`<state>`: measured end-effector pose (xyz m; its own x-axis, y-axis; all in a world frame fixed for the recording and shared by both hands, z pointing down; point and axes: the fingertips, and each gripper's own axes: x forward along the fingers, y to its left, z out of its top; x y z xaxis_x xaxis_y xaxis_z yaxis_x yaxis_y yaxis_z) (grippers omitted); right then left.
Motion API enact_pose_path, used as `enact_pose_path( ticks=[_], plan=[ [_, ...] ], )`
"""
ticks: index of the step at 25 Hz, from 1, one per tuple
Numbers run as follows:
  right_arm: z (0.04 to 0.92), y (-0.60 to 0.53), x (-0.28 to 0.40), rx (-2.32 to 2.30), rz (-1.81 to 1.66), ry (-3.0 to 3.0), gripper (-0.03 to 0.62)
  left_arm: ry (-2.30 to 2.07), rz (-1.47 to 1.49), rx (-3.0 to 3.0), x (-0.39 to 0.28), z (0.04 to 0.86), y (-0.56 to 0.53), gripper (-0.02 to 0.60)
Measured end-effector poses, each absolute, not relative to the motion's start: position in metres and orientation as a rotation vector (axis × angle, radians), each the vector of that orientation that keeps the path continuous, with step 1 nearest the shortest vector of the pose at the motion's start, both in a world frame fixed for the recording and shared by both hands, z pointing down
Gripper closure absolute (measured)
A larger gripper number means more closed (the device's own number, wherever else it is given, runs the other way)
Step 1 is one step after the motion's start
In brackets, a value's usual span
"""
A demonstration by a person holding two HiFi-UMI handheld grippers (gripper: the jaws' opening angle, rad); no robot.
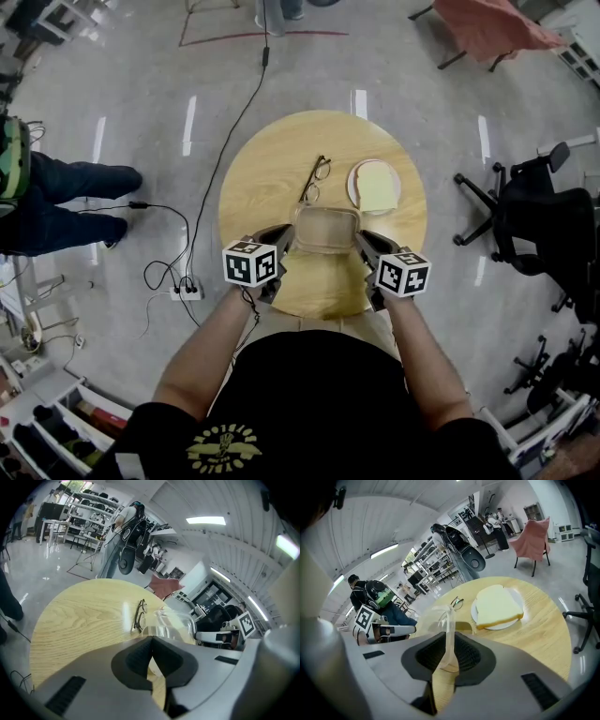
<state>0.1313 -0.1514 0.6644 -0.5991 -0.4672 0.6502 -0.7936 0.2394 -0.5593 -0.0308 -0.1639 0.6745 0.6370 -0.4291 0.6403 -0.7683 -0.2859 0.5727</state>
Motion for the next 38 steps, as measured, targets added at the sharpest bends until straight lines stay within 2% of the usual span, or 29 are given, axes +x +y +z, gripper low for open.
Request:
enact_pose_path(
  ticks=[10, 23, 38],
  plan=[
    [0.629, -0.150, 0.138, 1.217, 1.228, -2.233, 0.523, -0.938, 0.440, 2.042, -0.025, 0.636, -0.163, 0.565],
    [0.544, -0.155, 0.135, 1.290, 1.081, -2.425, 0.523, -0.984, 0.314, 2.186, -0.028, 0.549, -0.176, 0.565],
    [0.449, -0.154, 0.134, 1.358, 0.787, -2.556, 0.526, -1.047, 0.273, 2.452, -0.027, 0.457, -0.175, 0.565]
  ],
)
